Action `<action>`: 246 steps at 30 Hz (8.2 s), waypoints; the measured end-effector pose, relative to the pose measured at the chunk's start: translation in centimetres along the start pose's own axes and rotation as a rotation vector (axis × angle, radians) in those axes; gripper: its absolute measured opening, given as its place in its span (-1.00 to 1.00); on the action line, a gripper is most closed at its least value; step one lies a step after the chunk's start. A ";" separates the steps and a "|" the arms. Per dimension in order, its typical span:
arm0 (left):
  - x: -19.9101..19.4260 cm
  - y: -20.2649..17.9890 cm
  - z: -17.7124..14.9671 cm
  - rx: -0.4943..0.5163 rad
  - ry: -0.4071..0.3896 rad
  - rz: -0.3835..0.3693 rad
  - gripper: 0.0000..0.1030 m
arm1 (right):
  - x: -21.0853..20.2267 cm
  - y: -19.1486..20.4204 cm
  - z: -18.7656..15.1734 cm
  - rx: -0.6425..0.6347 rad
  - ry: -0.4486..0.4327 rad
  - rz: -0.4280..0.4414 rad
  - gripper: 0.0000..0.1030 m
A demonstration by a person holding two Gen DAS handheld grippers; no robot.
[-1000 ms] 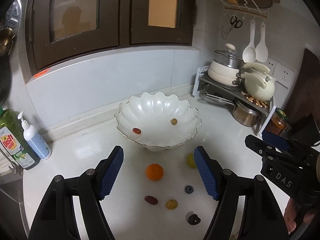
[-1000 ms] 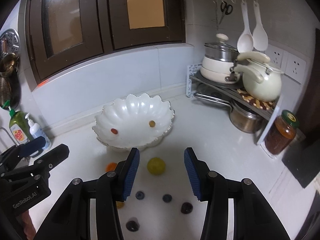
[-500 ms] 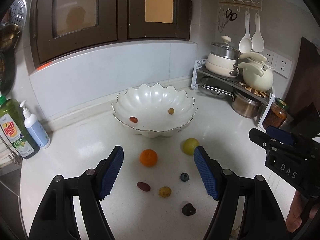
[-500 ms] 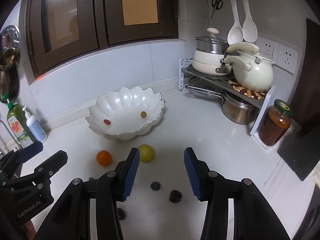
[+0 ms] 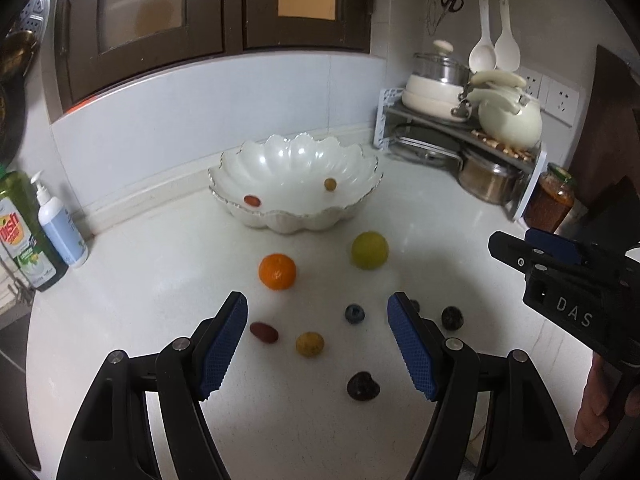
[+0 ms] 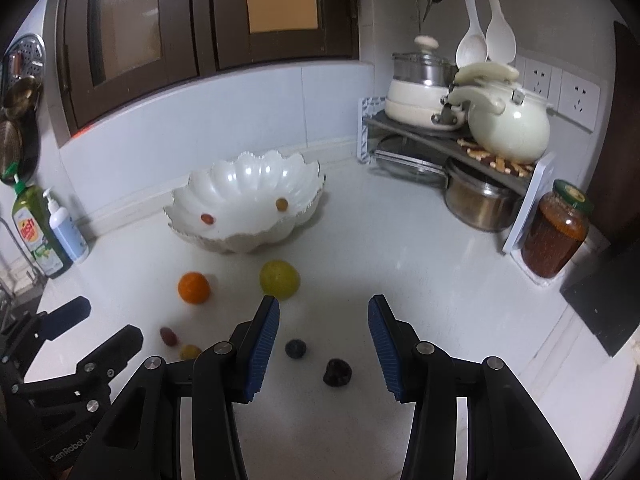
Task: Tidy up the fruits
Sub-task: 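Withdraw both open tools from the bowl back toward the remaining fruits, then close left tool on a dark plum while right tool closes on another dark plum, then lift the dark plums with both tools and carry them over the white bowl, then lower both tools into the bowl and open them to release the plums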
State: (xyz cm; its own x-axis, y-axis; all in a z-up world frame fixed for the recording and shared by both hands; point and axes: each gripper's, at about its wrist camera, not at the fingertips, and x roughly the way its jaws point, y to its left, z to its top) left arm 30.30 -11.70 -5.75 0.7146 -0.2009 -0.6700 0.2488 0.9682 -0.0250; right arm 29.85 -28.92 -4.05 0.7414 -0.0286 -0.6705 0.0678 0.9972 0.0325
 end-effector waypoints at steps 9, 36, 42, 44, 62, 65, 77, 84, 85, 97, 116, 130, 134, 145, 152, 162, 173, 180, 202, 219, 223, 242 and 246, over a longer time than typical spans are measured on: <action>1.0 -1.0 -2.1 -0.039 0.048 0.029 0.40 | 2.1 -0.5 -1.8 -0.028 0.056 0.028 -0.08; 6.0 -3.9 -5.9 -0.041 0.238 0.000 0.30 | 8.3 -2.2 -5.2 -0.022 0.238 0.072 -0.08; 7.1 -4.2 -6.2 -0.044 0.269 -0.006 0.23 | 9.5 -2.5 -5.6 -0.021 0.266 0.074 -0.08; 7.4 -4.2 -6.3 -0.045 0.276 -0.005 0.22 | 9.8 -2.6 -5.6 -0.023 0.271 0.077 -0.08; 8.7 -4.3 -6.6 -0.051 0.310 -0.016 -0.23 | 11.5 -2.3 -5.9 -0.019 0.307 0.106 -0.40; 8.7 -4.2 -6.6 -0.054 0.311 -0.013 -0.35 | 11.4 -2.0 -6.0 -0.029 0.307 0.107 -0.42; 7.7 -3.4 -6.0 -0.077 0.257 -0.013 -0.43 | 9.9 -1.4 -5.8 -0.026 0.291 0.125 -0.43; 6.6 -2.7 -5.2 -0.085 0.224 -0.015 -0.43 | 8.6 -0.9 -5.4 -0.032 0.272 0.137 -0.43; 6.4 -2.6 -5.1 -0.085 0.220 -0.016 -0.43 | 8.4 -0.8 -5.3 -0.033 0.267 0.137 -0.43; 3.3 -0.5 -2.9 -0.077 0.110 -0.005 -0.43 | 4.9 1.4 -3.4 -0.043 0.174 0.137 -0.43; -0.5 2.0 0.7 -0.050 -0.047 0.008 -0.43 | 1.5 3.7 -0.6 -0.041 0.039 0.121 -0.42; -1.8 4.3 3.8 -0.072 -0.137 0.032 -0.43 | 0.4 6.1 2.3 -0.053 -0.074 0.146 -0.43; -1.9 4.9 4.7 -0.075 -0.161 0.044 -0.43 | 0.4 6.6 3.3 -0.056 -0.104 0.142 -0.42; -0.8 6.2 7.2 -0.087 -0.183 0.038 -0.43 | 1.6 7.4 6.0 -0.051 -0.136 0.151 -0.42; 1.2 6.7 8.9 -0.094 -0.168 0.024 -0.43 | 2.8 7.7 7.7 -0.045 -0.148 0.152 -0.42; 3.7 7.0 12.1 -0.056 -0.168 0.055 -0.43 | 5.9 8.0 10.8 -0.050 -0.121 0.160 -0.42; 7.1 7.5 15.3 -0.039 -0.120 0.066 -0.43 | 9.8 8.6 13.9 -0.091 -0.070 0.157 -0.42; 10.3 7.6 17.3 -0.034 -0.053 0.048 -0.43 | 12.9 8.8 15.8 -0.096 -0.011 0.156 -0.42; 21.0 9.4 20.8 -0.034 0.159 0.051 -0.43 | 23.8 8.4 19.6 -0.111 0.222 0.139 -0.42; 26.9 9.4 20.9 -0.032 0.295 0.074 -0.43 | 29.9 8.3 19.6 -0.125 0.367 0.116 -0.42; 27.4 9.3 20.9 -0.032 0.310 0.071 -0.42 | 30.7 8.3 19.7 -0.124 0.384 0.114 -0.42; 24.9 9.4 21.3 -0.021 0.264 0.145 0.16 | 28.9 7.0 19.7 -0.160 0.353 0.040 0.11; 24.0 9.4 21.1 -0.027 0.263 0.145 0.18 | 27.8 6.9 19.4 -0.163 0.340 0.034 0.17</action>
State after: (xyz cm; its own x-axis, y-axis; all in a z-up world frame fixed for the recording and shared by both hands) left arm 63.58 -10.59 -6.45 0.5471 -0.0183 -0.8369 0.1363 0.9884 0.0675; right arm 63.86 -24.15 -8.04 0.4758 0.0017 -0.8796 -0.0804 0.9959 -0.0416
